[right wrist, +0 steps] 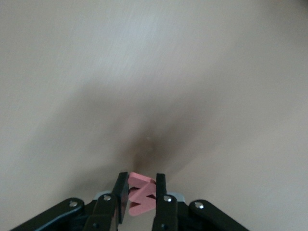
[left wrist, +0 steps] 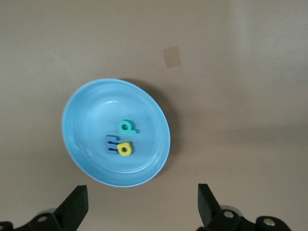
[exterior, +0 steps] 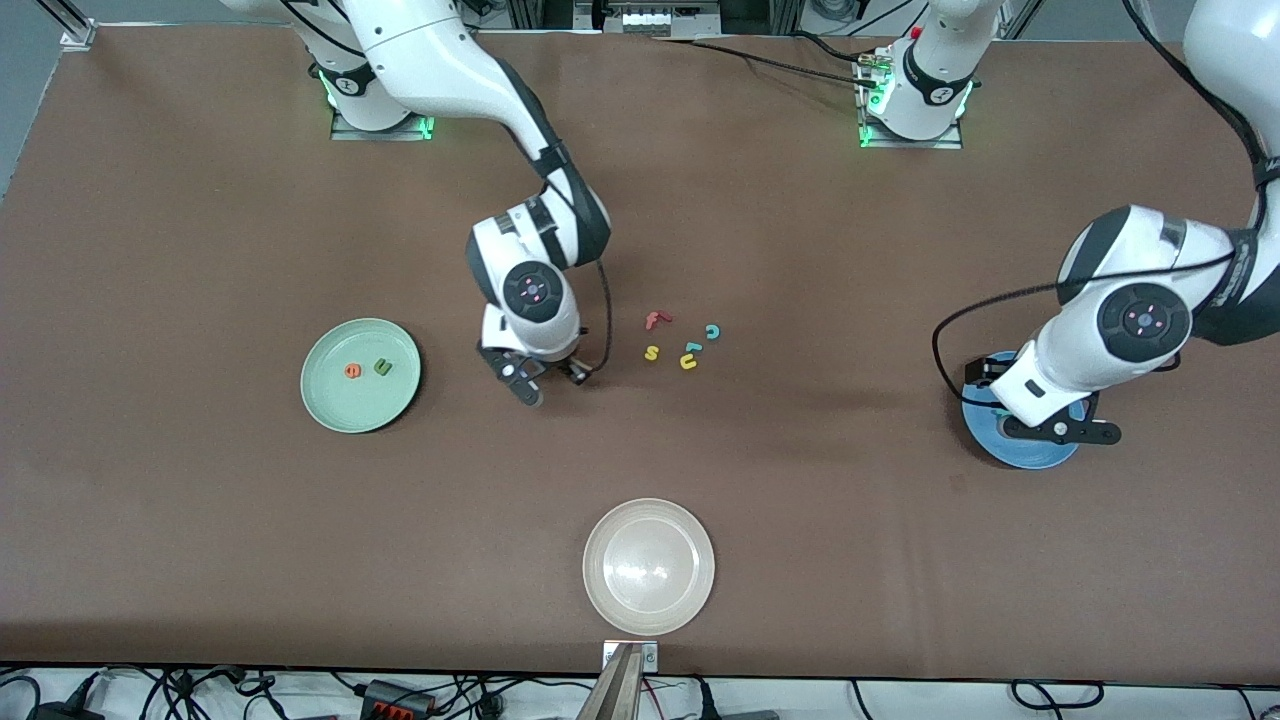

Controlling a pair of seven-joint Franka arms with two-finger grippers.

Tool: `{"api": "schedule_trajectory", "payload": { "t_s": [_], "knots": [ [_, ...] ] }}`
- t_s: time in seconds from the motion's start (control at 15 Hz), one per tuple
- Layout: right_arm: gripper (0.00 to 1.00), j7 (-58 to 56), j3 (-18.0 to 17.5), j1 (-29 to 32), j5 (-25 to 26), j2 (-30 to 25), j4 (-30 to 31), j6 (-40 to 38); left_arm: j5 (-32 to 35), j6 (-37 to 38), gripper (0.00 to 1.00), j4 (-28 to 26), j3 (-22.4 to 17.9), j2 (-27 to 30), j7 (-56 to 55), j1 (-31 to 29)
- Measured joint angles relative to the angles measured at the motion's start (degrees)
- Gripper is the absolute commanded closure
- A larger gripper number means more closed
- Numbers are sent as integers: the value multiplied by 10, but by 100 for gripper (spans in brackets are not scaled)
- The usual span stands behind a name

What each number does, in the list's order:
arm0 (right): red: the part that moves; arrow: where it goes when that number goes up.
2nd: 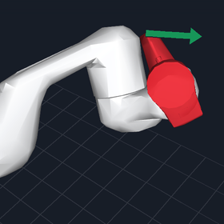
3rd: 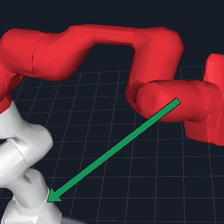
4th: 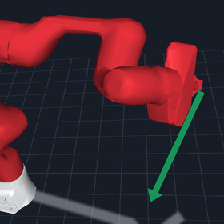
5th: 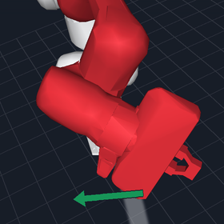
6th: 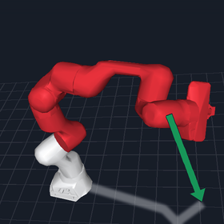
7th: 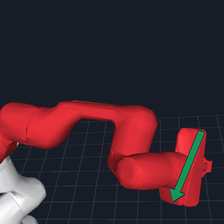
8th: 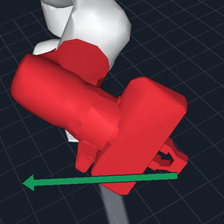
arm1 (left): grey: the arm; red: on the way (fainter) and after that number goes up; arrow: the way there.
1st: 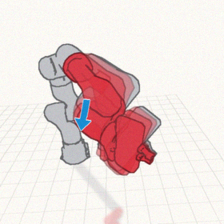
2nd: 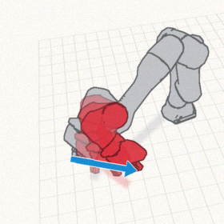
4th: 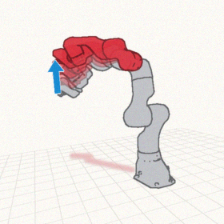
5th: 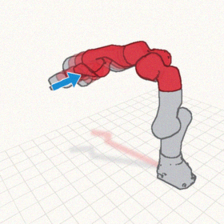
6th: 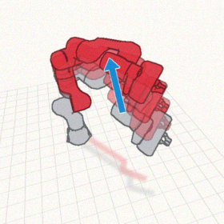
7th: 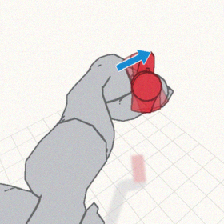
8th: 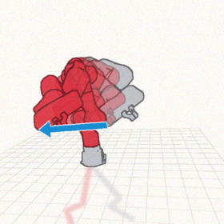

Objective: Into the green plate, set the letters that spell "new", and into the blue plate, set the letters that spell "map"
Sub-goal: 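Release the blue E on the blue plate while the right gripper carries W, then drop the pink W on the green plate while the left gripper withdraws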

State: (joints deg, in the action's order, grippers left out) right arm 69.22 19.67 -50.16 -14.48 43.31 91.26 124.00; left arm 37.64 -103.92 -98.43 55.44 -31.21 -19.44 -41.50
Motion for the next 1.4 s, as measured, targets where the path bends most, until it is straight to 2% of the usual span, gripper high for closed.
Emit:
{"api": "schedule_trajectory", "payload": {
  "t_s": [0.2, 0.4, 0.53, 0.73, 0.86, 1.13, 1.26, 1.4],
  "knots": [
    [91, -133, 64, 6, 1, -4, 2, -55, -4, 71, 0, 55, 31, 17, 56, -4],
    [91, -269, 119, 10, 1, -5, 15, -67, -77, 95, 0, 92, 23, 33, 122, -2],
    [91, -361, 148, 16, 1, -12, 33, -69, -166, 95, 0, 98, -47, 67, 160, 27],
    [91, -460, 160, 52, 1, -39, 63, -71, -268, 95, 0, 100, -181, 131, 218, 108],
    [91, -505, 161, 76, 1, -51, 80, -72, -303, 98, 0, 99, -259, 176, 239, 170],
    [91, -536, 160, 98, 1, -55, 99, -71, -338, 104, 0, 70, -442, 267, 245, 339],
    [90, -537, 158, 98, 1, -54, 101, -70, -343, 89, 0, 32, -485, 301, 244, 381],
    [88, -537, 156, 98, 1, -51, 103, -63, -346, 52, 0, -14, -507, 321, 244, 401]
  ]
}}
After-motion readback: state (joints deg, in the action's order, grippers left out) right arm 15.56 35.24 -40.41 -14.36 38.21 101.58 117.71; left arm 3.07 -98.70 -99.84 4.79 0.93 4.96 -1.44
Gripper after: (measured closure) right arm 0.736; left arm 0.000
